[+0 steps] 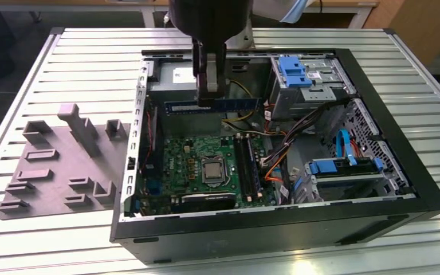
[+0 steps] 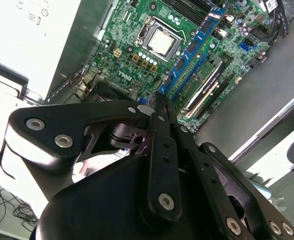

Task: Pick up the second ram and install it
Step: 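Pick up the second ram and move it above second insertion slot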

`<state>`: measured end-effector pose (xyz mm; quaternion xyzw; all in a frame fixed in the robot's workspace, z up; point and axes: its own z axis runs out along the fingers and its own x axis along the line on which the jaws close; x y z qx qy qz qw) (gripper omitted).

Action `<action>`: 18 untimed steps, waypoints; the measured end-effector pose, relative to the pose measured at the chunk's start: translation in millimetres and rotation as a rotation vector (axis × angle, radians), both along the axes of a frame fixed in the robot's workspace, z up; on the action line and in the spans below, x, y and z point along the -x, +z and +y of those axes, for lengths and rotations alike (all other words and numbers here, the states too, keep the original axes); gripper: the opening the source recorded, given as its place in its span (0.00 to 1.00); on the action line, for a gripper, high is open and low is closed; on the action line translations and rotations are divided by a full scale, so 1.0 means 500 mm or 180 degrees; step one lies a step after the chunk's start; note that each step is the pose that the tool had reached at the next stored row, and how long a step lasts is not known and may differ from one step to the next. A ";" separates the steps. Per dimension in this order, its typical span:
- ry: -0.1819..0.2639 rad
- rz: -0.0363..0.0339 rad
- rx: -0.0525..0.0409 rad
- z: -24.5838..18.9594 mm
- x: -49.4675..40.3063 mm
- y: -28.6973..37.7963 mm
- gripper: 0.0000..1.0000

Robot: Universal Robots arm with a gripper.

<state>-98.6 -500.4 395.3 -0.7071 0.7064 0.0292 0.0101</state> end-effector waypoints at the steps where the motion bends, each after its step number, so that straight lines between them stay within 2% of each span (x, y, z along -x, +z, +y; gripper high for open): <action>1: 0.0000 0.0000 0.0000 0.0000 0.000 -0.001 0.11; 18: 0.0000 0.0000 0.0001 0.0000 0.000 -0.023 0.11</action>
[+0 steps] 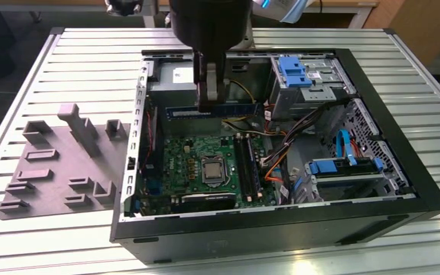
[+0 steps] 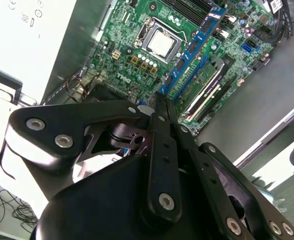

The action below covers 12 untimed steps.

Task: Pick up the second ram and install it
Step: 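Pick up the second ram and move it above second insertion slot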

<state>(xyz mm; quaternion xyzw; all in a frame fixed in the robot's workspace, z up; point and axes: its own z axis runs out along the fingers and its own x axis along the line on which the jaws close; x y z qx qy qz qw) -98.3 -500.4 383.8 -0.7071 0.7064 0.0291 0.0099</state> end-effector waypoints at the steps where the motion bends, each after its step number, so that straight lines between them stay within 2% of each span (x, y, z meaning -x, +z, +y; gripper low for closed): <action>1: 0.0000 0.0000 0.0000 0.0000 0.000 -0.001 0.11; 12: 0.0000 0.0000 0.0000 0.0000 0.000 -0.014 0.11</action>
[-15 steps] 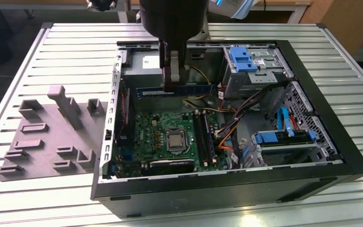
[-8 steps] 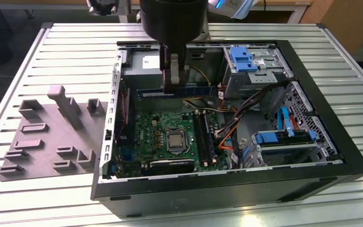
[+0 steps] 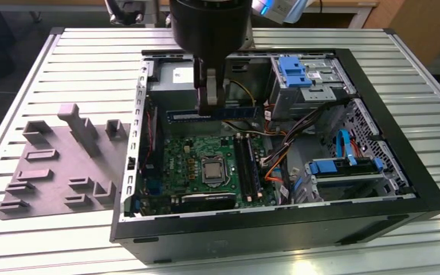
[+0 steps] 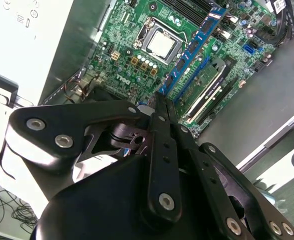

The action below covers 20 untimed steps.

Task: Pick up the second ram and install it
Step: 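Pick up the second ram and move it above second insertion slot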

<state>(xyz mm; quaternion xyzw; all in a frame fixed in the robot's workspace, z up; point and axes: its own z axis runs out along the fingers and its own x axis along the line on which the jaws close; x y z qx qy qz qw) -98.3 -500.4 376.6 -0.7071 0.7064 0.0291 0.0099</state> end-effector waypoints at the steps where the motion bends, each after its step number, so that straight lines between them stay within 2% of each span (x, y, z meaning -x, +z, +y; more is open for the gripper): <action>1: 0.0000 0.0000 0.0000 0.0000 0.000 -0.001 0.11; 14: 0.0000 0.0000 0.0000 0.0000 0.000 -0.018 0.11; 20: 0.0000 0.0000 0.0000 0.0000 -0.001 -0.031 0.11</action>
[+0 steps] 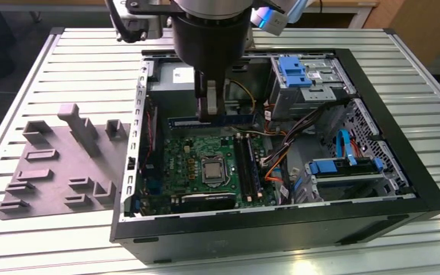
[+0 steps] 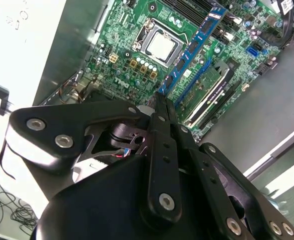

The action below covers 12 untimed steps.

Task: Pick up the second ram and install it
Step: 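Pick up the second ram and move it above second insertion slot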

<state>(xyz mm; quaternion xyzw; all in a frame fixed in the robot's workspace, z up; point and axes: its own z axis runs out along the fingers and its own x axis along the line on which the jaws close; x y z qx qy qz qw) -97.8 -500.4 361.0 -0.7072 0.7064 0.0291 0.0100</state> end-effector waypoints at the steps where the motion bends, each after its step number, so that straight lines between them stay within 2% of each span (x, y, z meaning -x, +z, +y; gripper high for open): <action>1: 0.0000 0.0000 0.0000 0.0000 -0.001 -0.002 0.11; 12: 0.0000 0.0000 0.0000 0.0000 -0.009 -0.025 0.11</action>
